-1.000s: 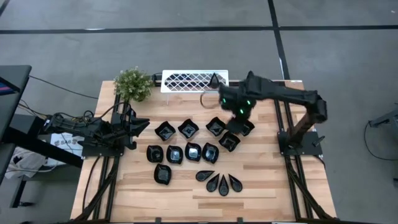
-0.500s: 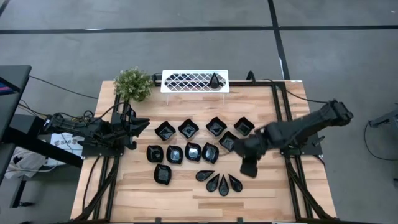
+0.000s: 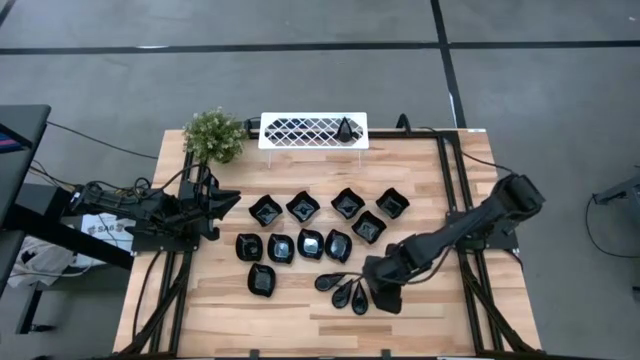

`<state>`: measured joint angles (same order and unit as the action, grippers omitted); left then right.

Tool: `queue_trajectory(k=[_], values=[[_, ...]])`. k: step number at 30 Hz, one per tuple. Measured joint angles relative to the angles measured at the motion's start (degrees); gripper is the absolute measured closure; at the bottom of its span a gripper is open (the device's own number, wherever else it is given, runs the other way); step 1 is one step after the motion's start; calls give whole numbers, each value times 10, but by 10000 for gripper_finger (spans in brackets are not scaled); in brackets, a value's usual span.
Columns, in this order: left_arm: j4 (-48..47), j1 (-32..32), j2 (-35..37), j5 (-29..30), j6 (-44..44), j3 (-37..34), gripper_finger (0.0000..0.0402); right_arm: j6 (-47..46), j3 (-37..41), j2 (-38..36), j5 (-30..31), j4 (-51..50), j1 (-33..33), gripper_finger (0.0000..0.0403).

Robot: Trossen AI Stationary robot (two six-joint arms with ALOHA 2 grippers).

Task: Pick & Place Mini shaped plates
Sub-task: Stack the drop-shaped plate on top of the drop-shaped plate on the shelf

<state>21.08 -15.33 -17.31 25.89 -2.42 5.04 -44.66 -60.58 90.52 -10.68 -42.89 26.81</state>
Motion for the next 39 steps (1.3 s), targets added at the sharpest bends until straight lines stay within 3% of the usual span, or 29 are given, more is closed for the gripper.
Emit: queue_trajectory(k=[21,39], values=[[0,0,0,0,0,0,334,0,0,83,33,34,1,310],[0,0,0,0,0,0,334,-10,-3,85,45,12,-2,310]])
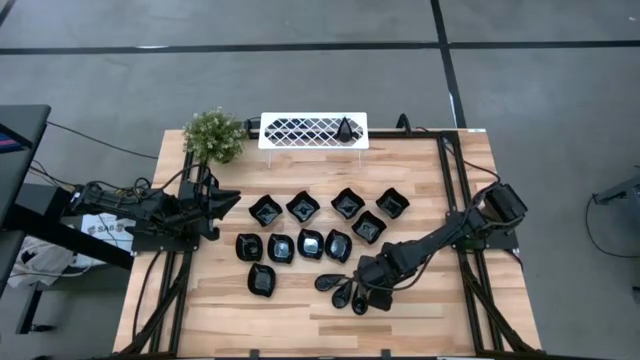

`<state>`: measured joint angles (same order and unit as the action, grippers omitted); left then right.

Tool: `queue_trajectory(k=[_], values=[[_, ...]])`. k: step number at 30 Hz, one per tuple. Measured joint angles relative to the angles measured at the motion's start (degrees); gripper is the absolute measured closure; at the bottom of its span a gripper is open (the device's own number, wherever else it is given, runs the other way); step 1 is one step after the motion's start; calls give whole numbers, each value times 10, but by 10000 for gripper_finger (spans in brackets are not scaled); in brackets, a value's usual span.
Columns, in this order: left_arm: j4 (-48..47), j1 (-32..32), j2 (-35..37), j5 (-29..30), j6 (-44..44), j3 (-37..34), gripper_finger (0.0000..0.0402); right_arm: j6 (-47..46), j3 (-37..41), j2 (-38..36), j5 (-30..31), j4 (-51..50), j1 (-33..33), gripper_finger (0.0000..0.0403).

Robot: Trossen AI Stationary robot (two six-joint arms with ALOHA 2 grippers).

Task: Pick & Place Mini shaped plates
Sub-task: Stack the drop-shaped plate on top of the drop-shaped plate on the shelf

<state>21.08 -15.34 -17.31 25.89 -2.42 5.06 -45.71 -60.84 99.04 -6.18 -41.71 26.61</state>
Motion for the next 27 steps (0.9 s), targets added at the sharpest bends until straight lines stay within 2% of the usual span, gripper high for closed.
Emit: queue_trajectory(k=[6,27], values=[[0,0,0,0,0,0,334,7,-17,0,-2,-32,1,310],[0,0,0,0,0,0,334,40,2,-1,4,-7,0,310]])
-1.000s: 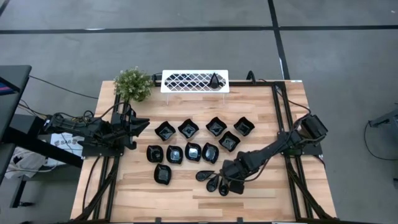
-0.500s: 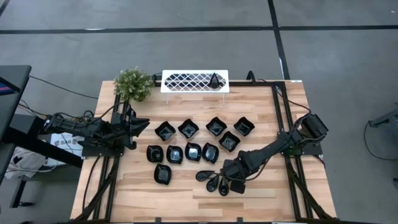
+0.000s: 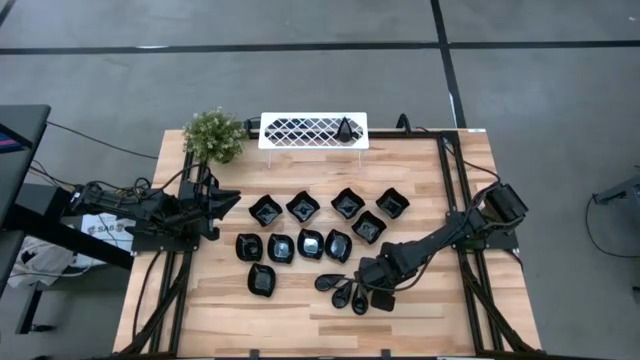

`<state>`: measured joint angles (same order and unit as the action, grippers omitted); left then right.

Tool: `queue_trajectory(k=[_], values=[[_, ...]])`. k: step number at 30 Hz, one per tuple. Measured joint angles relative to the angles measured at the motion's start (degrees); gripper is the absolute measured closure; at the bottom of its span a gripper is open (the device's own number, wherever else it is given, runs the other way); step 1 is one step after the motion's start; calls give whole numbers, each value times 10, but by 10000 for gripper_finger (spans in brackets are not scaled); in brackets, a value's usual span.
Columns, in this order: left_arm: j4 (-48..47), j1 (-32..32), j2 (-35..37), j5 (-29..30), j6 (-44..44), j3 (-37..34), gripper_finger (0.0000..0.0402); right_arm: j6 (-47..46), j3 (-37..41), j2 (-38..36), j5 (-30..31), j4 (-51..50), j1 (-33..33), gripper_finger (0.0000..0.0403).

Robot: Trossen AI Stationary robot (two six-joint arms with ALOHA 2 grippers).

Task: Pick & Place Mini shaped plates
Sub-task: Stack the drop-shaped plate on top of the drop-shaped plate on the shelf

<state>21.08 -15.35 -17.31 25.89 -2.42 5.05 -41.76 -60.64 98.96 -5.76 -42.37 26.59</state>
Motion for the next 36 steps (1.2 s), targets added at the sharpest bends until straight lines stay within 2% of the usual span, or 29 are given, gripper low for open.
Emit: queue_trajectory(k=[7,13,25,29,36], values=[[0,0,0,0,0,0,334,6,1,0,3,7,0,310],[0,0,0,0,0,0,334,-21,40,-2,-18,71,-2,310],[0,0,0,0,0,0,334,-28,41,-1,-28,71,-2,311],[0,0,0,0,0,0,334,-27,41,-1,-33,69,-7,327],[0,0,0,0,0,0,334,-29,41,-1,-40,66,-8,379]])
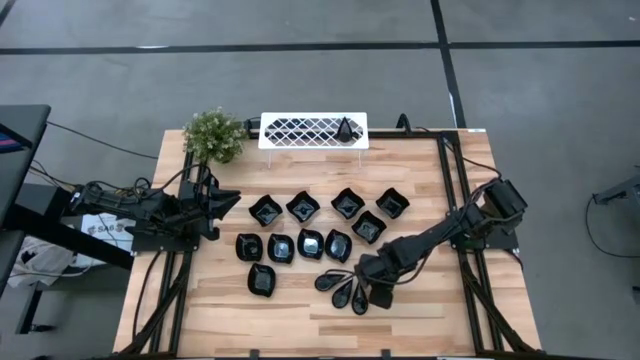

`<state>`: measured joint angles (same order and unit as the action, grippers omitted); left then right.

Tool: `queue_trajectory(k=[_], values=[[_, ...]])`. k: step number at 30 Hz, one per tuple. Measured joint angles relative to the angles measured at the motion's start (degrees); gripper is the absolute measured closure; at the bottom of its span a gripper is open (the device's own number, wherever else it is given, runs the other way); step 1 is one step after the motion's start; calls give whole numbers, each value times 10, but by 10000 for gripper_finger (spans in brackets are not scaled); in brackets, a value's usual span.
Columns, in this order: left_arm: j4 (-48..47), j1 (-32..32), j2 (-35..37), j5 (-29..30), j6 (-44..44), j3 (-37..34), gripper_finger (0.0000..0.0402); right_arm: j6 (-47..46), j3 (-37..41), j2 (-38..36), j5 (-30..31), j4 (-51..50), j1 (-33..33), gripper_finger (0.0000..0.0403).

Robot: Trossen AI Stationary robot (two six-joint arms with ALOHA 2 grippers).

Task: Pick & Place Mini shaped plates
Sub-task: Stack the drop-shaped plate on top of the drop-shaped plate on the shelf

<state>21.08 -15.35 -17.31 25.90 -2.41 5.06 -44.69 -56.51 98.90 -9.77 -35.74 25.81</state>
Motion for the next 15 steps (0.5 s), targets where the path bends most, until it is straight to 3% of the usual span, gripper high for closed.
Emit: queue_trajectory(k=[3,8,15], values=[[0,0,0,0,0,0,334,0,1,-8,-5,-2,-1,398],[0,0,0,0,0,0,334,-4,2,-41,2,-26,-12,394],[0,0,0,0,0,0,334,-4,2,-128,7,-50,-44,398]])
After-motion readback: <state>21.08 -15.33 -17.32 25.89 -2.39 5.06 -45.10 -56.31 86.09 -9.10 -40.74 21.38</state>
